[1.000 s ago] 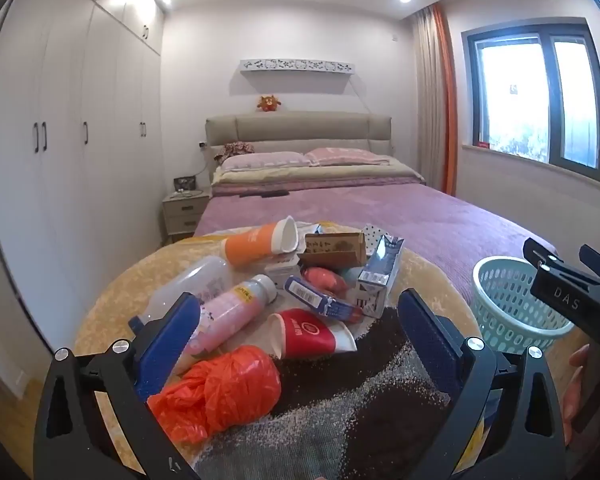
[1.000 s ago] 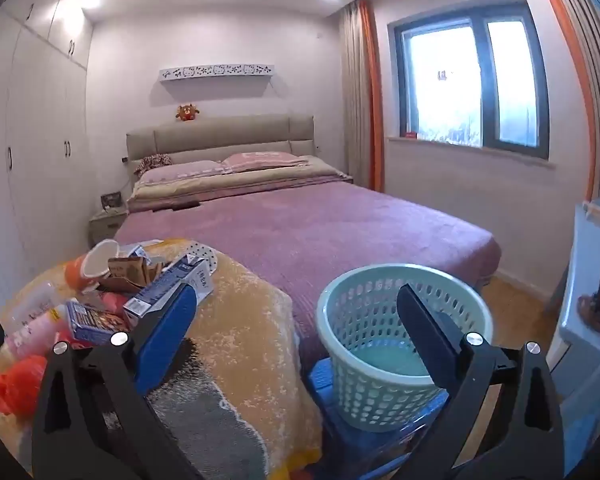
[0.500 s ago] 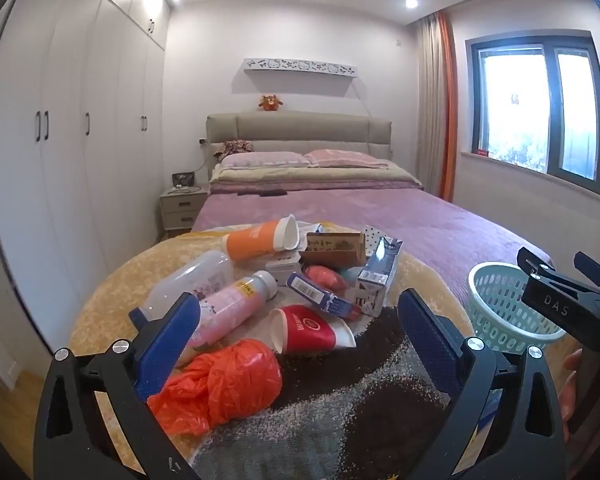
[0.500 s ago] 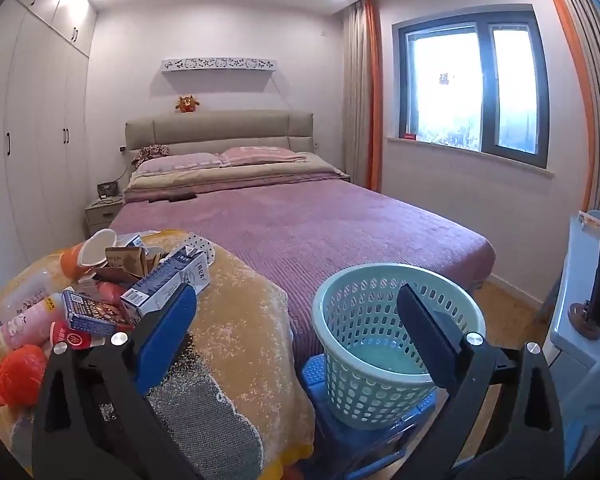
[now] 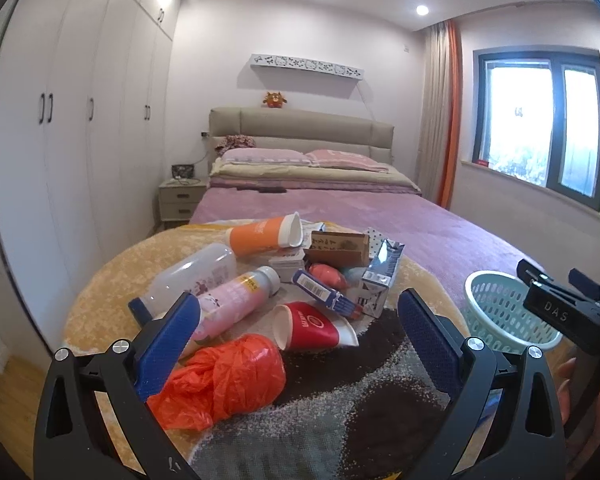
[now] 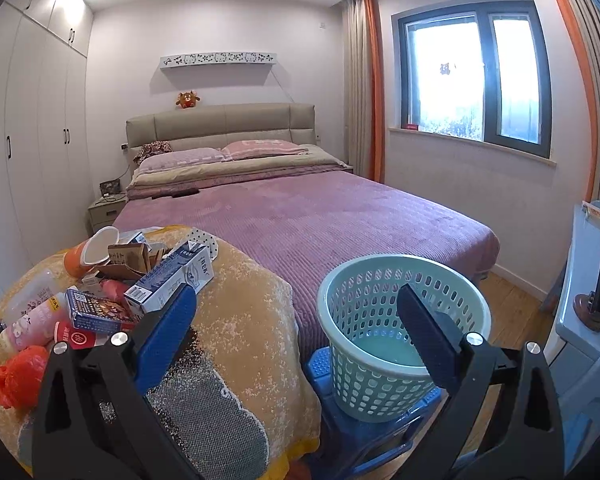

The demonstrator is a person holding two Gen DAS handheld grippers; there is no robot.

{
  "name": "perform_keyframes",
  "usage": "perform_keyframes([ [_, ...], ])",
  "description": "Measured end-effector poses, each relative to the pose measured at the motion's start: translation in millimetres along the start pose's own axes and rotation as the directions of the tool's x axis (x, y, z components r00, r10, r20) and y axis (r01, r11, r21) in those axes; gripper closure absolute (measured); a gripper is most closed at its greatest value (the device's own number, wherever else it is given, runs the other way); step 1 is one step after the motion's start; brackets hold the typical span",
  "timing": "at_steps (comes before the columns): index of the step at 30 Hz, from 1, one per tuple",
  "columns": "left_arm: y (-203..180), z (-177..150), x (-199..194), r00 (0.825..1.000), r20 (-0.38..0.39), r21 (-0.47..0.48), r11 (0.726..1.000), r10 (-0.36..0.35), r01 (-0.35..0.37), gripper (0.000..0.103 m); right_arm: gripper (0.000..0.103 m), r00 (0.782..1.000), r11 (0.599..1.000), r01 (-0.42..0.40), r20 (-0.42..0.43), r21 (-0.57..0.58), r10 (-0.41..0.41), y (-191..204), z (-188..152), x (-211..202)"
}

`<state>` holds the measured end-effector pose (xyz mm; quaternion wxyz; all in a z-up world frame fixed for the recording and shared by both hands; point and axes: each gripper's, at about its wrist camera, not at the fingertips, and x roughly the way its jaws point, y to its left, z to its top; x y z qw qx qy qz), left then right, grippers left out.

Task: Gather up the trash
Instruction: 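Move the left tool toward the orange plastic bag on the table, then grasp the orange bag with the left tool while the right tool grasps the blue carton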

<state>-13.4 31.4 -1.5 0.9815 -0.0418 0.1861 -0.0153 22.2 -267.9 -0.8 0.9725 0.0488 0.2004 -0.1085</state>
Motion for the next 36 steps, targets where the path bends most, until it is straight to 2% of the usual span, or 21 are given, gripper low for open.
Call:
perform_keyframes([
  [29, 33, -7, 5, 1.0, -0.023, -0.033, 0.999, 0.02, -0.021, 0.007, 0.008, 0.997, 0.996, -0.058, -0.051, -0.066, 0.055, 36, -6, 7],
  [35, 50, -16, 5, 0.999, -0.046, 0.0, 1.0, 0.026, -0.026, 0.007, 0.008, 0.994, 0.993, -0.102, -0.057, -0.061, 0.098, 41, -7, 8],
  [36, 56, -18, 6, 0.998, -0.058, 0.001, 1.0, 0.026, -0.026, 0.007, 0.011, 0.993, 0.992, -0.112, -0.056, -0.065, 0.108, 43, -7, 8],
])
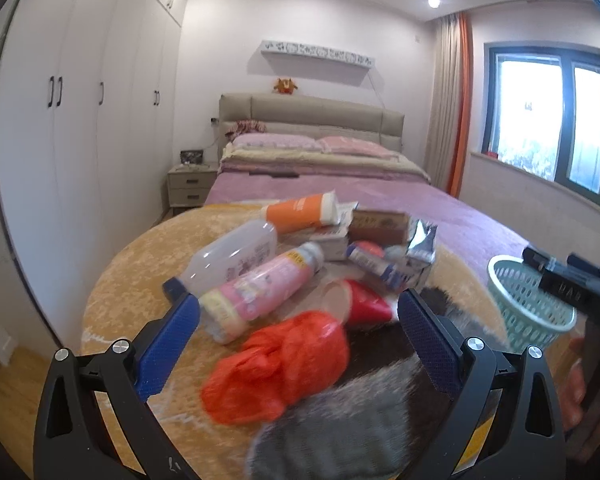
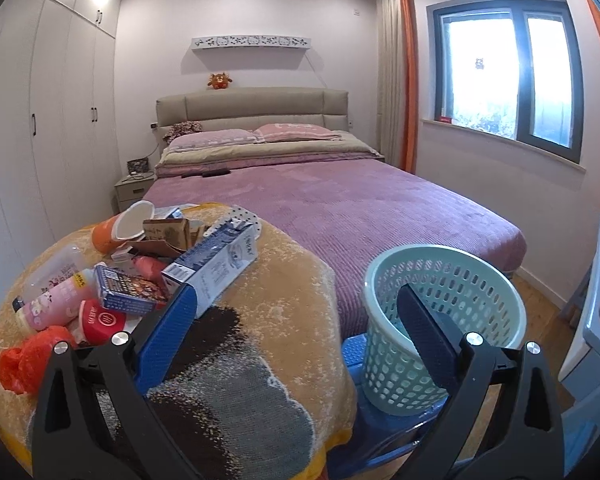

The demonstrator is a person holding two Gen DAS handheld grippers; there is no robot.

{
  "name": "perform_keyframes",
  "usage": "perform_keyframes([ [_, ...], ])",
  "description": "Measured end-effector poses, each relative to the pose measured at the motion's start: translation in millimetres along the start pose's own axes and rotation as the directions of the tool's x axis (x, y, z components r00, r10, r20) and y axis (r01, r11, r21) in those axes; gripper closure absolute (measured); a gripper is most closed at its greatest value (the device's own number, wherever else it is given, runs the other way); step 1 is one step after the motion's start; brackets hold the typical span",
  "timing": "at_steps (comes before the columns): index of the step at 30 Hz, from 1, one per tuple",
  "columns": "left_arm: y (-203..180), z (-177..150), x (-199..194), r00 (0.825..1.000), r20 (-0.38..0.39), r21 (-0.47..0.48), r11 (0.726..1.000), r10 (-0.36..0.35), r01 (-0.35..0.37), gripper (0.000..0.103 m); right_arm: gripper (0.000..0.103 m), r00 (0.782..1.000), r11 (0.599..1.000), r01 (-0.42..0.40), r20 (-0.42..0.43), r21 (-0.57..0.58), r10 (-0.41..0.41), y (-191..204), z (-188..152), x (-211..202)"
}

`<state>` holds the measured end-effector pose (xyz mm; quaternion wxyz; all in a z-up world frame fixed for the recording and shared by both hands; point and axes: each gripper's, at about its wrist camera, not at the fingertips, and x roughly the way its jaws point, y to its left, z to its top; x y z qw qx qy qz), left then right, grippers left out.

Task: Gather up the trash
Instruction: 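Grasp the orange bag with the left tool while the right tool grasps the blue carton, then carry the orange bag and blue carton over the wastebasket with both tools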

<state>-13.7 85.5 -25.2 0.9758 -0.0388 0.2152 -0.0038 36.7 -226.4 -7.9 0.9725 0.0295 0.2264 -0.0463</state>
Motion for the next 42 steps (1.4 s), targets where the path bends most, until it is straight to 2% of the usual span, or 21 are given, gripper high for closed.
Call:
perform_keyframes([
  [1, 5, -2, 1, 1.0, -0.011, -0.003, 1.0, -0.001, 0.001, 0.007, 0.014, 1.0, 1.0, -0.015, -0.004, -0.01, 0.014, 4, 2, 2],
  [3, 16, -4, 7, 0.999, -0.048, -0.012, 1.0, -0.025, 0.024, 0.008, 0.031, 0.999, 0.999, -0.037, -0.017, -0.031, 0.037, 12, 3, 6],
  [4, 19, -5, 10, 0.997, -0.063, -0.011, 0.999, -0.036, 0.035, 0.008, 0.036, 0.998, 0.998, -0.052, -0.025, -0.04, 0.051, 16, 3, 9],
  [6, 22, -6, 18, 0.994, -0.097, 0.001, 0.999, -0.054, 0.054, 0.01, 0.047, 0.993, 0.993, -0.11, -0.058, -0.046, 0.107, 26, 4, 16],
  [8, 25, -7, 28, 0.987, -0.145, 0.011, 0.998, -0.064, 0.067, 0.01, 0.047, 0.982, 0.985, -0.171, -0.082, -0.033, 0.167, 34, 4, 22],
  [14, 25, -16, 56, 0.96, -0.256, 0.001, 0.993, -0.116, 0.12, 0.011, 0.047, 0.953, 0.962, -0.272, -0.144, -0.036, 0.265, 63, 5, 34],
  [17, 18, -21, 67, 0.952, -0.293, 0.031, 0.994, -0.092, 0.106, 0.013, 0.047, 0.958, 0.964, -0.261, -0.138, -0.056, 0.252, 71, 8, 39],
  [20, 14, -26, 75, 0.944, -0.319, 0.04, 0.993, -0.09, 0.108, 0.022, 0.047, 0.958, 0.974, -0.228, -0.178, 0.007, 0.225, 63, 18, 63],
  [21, 13, -26, 78, 0.941, -0.326, 0.044, 0.993, -0.087, 0.107, 0.029, 0.047, 0.955, 0.975, -0.221, -0.196, 0.031, 0.222, 61, 22, 73],
  [23, 11, -28, 82, 0.937, -0.339, 0.058, 0.993, -0.077, 0.103, 0.035, 0.046, 0.947, 0.974, -0.216, -0.226, 0.073, 0.227, 58, 30, 92],
  [26, 9, -28, 81, 0.941, -0.331, 0.071, 0.992, -0.076, 0.105, 0.043, 0.029, 0.933, 0.971, -0.204, -0.276, 0.122, 0.231, 63, 34, 119],
  [30, 9, -27, 79, 0.943, -0.324, 0.076, 0.992, -0.074, 0.104, 0.051, 0.028, 0.906, 0.972, -0.18, -0.358, 0.154, 0.224, 75, 31, 154],
  [35, 7, -26, 75, 0.948, -0.31, 0.091, 0.99, -0.071, 0.103, 0.055, 0.028, 0.888, 0.977, -0.121, -0.42, 0.177, 0.186, 80, 25, 184],
  [37, 8, -25, 73, 0.949, -0.305, 0.084, 0.99, -0.079, 0.109, 0.056, 0.034, 0.881, 0.974, -0.131, -0.428, 0.188, 0.201, 81, 24, 190],
  [39, 6, -24, 71, 0.95, -0.3, 0.08, 0.99, -0.084, 0.113, 0.057, 0.052, 0.874, 0.971, -0.148, -0.435, 0.189, 0.218, 80, 25, 191],
  [42, 5, -19, 69, 0.954, -0.284, 0.073, 0.99, -0.093, 0.118, 0.057, 0.064, 0.875, 0.975, -0.15, -0.437, 0.167, 0.209, 76, 27, 187],
])
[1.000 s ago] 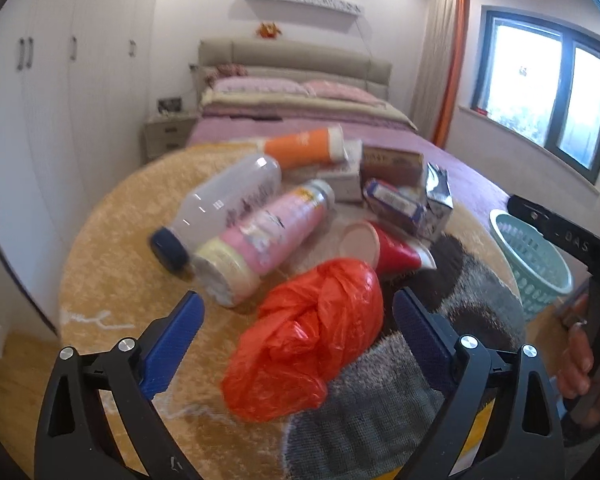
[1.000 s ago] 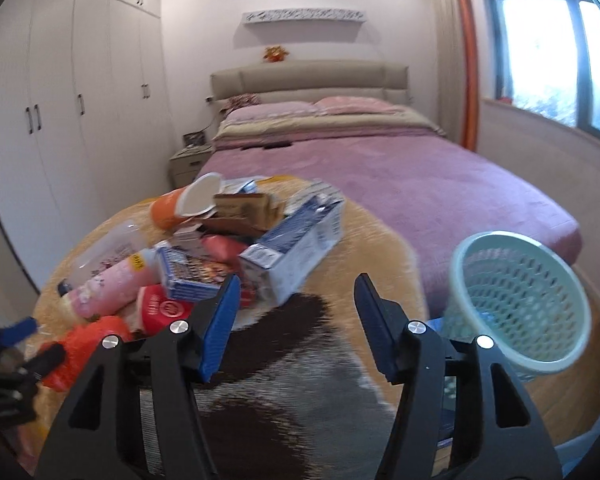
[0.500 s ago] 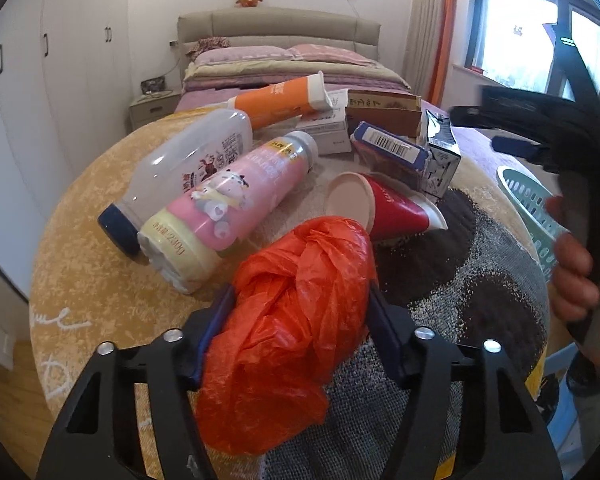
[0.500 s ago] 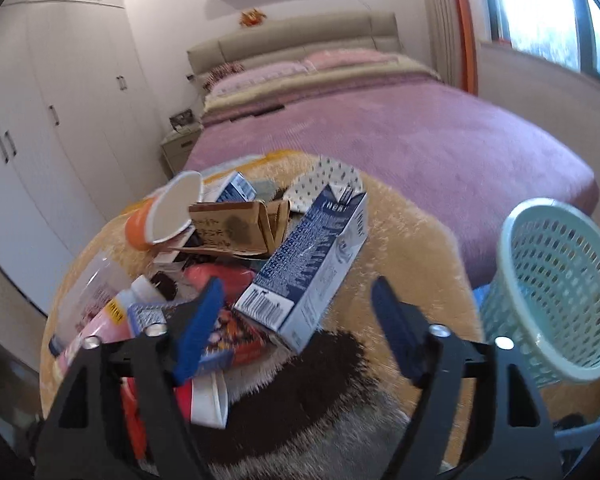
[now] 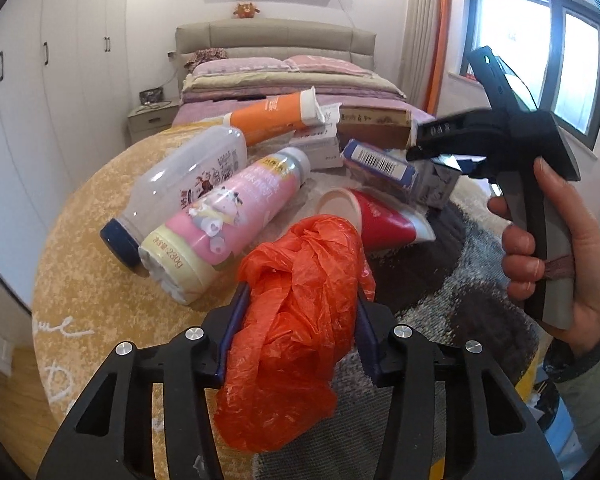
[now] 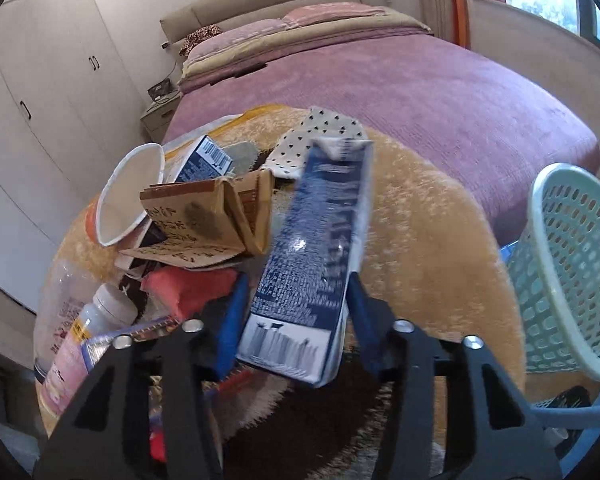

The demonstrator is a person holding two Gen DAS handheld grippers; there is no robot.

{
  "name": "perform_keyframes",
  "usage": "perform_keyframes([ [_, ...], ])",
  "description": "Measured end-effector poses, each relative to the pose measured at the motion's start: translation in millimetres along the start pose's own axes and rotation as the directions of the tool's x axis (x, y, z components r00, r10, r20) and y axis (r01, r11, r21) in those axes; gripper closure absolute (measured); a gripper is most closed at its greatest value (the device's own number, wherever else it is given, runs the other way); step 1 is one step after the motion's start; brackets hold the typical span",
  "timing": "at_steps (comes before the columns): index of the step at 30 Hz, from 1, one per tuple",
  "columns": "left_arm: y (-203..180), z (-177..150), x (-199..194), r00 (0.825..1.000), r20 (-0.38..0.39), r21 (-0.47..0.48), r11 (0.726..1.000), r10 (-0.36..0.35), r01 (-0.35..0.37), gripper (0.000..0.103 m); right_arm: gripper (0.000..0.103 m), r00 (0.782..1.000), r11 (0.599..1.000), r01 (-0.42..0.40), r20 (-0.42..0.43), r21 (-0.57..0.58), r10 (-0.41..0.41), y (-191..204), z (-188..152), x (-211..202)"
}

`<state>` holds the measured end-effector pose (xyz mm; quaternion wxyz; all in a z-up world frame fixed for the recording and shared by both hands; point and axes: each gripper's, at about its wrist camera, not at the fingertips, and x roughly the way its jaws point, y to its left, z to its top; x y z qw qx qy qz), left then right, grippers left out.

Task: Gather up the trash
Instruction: 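Carry the orange bag and blue carton over the wastebasket with both tools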

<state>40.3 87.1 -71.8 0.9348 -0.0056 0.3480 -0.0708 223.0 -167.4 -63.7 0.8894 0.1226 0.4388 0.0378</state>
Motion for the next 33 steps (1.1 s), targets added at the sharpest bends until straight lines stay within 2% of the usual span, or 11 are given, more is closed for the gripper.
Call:
perform_keyframes([
  [4, -6, 6, -9, 0.999, 0.036, 0.001, 1.0, -0.017, 0.017, 0.058, 0.067, 0.998, 0.999, -0.054, -0.013, 0.007, 0.054, -18, -7, -16],
  [7, -14, 12, -19, 0.997, 0.075, 0.002, 1.0, -0.029, 0.029, 0.059, 0.068, 0.997, 0.997, -0.082, 0.005, 0.007, 0.082, -31, -12, -31],
  [11, -29, 28, -30, 0.988, 0.132, 0.01, 0.997, -0.079, 0.078, 0.059, 0.068, 0.993, 0.994, -0.111, 0.047, 0.02, 0.11, -50, -18, -58],
  [13, -41, 38, -30, 0.983, 0.147, 0.029, 0.994, -0.108, 0.105, 0.059, 0.068, 0.991, 0.994, -0.106, 0.081, 0.025, 0.104, -62, -17, -73],
  [19, -99, 74, -15, 0.967, 0.176, 0.132, 0.978, -0.184, 0.162, 0.059, 0.068, 0.977, 0.995, -0.03, 0.212, 0.097, 0.009, -122, -7, -122],
  [22, -137, 90, 0, 0.956, 0.158, 0.175, 0.96, -0.246, 0.219, 0.059, 0.068, 0.967, 0.988, 0.015, 0.25, 0.156, -0.054, -161, -5, -138],
  [26, -192, 112, 28, 0.939, 0.101, 0.225, 0.927, -0.33, 0.301, 0.059, 0.068, 0.962, 0.967, 0.048, 0.25, 0.25, -0.113, -216, -7, -147],
  [29, -232, 126, 60, 0.918, 0.033, 0.231, 0.897, -0.394, 0.377, 0.059, 0.068, 0.964, 0.945, 0.078, 0.217, 0.316, -0.153, -254, -11, -141],
  [33, -272, 127, 105, 0.897, -0.071, 0.223, 0.869, -0.437, 0.442, 0.059, 0.068, 0.978, 0.925, 0.1, 0.136, 0.366, -0.159, -285, -20, -116],
])
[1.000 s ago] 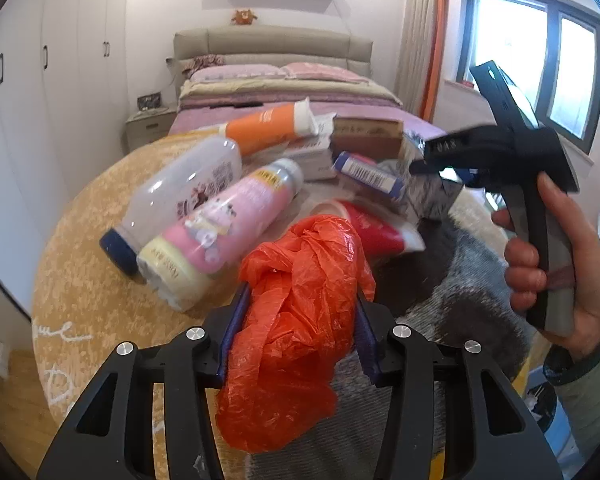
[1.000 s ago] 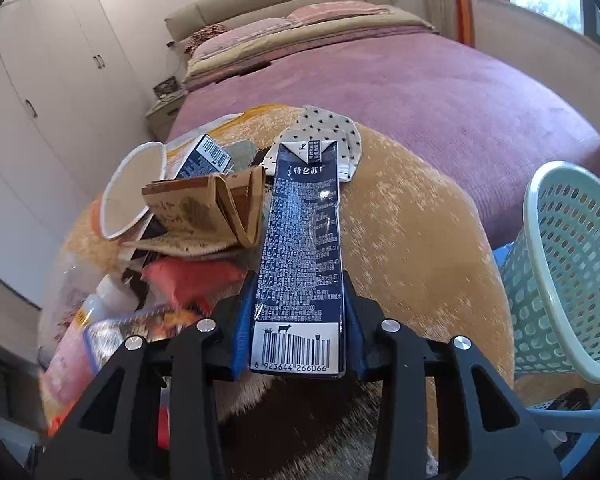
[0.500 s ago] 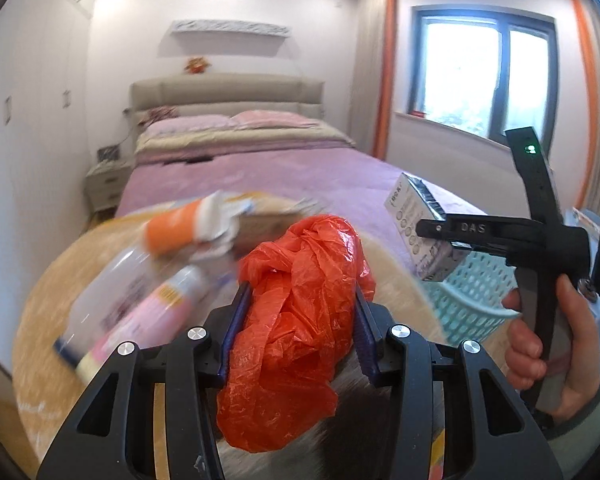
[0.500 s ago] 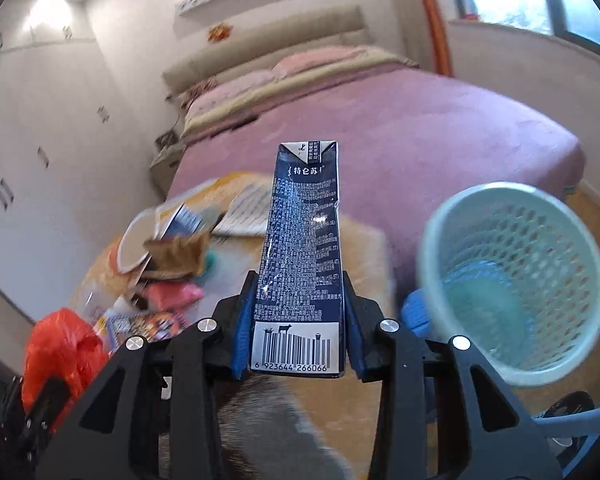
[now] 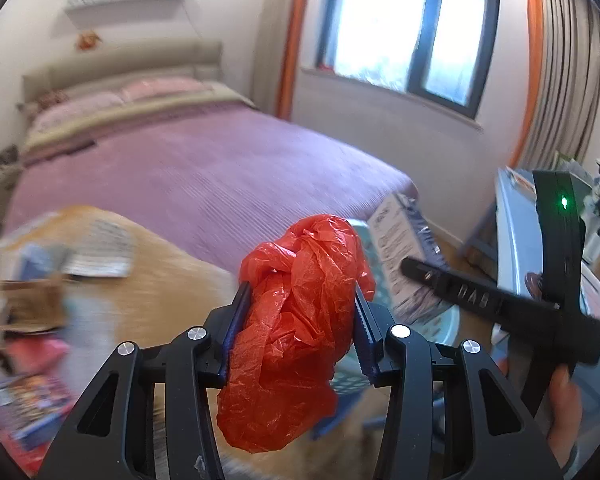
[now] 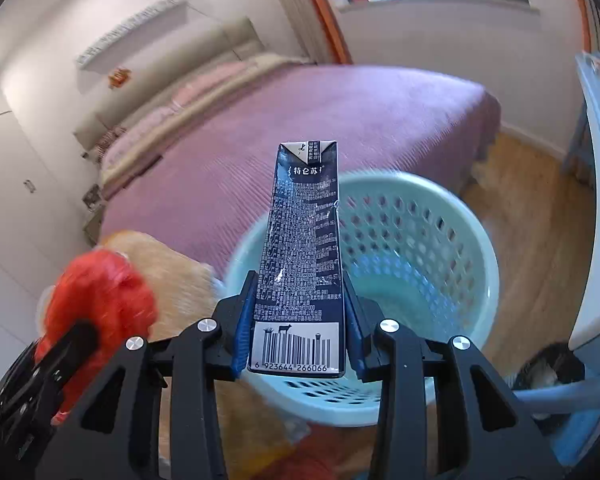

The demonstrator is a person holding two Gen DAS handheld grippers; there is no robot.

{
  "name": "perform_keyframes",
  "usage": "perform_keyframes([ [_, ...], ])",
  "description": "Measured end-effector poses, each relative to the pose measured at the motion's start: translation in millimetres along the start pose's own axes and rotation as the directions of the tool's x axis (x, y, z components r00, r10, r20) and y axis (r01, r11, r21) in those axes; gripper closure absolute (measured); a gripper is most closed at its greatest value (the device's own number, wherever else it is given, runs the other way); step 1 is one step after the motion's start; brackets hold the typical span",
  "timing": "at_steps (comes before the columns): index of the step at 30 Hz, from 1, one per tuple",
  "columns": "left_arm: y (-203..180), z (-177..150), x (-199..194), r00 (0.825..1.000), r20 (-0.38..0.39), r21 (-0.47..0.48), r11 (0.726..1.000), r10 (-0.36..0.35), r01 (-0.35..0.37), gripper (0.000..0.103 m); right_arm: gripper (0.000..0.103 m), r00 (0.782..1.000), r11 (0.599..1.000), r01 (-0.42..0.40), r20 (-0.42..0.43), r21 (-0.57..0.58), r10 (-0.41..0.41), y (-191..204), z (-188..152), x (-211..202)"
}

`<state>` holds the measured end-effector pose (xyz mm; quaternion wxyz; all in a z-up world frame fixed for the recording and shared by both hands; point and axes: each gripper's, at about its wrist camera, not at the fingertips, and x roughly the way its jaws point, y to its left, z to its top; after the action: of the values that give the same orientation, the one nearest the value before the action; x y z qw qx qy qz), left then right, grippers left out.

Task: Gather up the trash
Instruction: 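Carry the orange bag and blue carton over the wastebasket with both tools, then open both tools to drop the bag and carton into the wastebasket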

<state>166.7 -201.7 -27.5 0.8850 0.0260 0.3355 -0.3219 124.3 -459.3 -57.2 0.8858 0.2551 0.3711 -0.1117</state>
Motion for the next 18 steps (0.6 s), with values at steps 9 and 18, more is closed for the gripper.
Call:
perform_keyframes([
  [9, -11, -7, 94, 0.983, -0.179, -0.037, 0.999, -0.043, 0.037, 0.049, 0.066, 0.989, 0.994, 0.015, -0.145, 0.106, 0.001, -29, -11, 47],
  [18, -18, -11, 43, 0.998, -0.059, -0.01, 0.999, -0.037, 0.036, 0.029, 0.053, 0.995, 0.998, -0.004, -0.095, 0.07, 0.01, -20, -10, 23],
])
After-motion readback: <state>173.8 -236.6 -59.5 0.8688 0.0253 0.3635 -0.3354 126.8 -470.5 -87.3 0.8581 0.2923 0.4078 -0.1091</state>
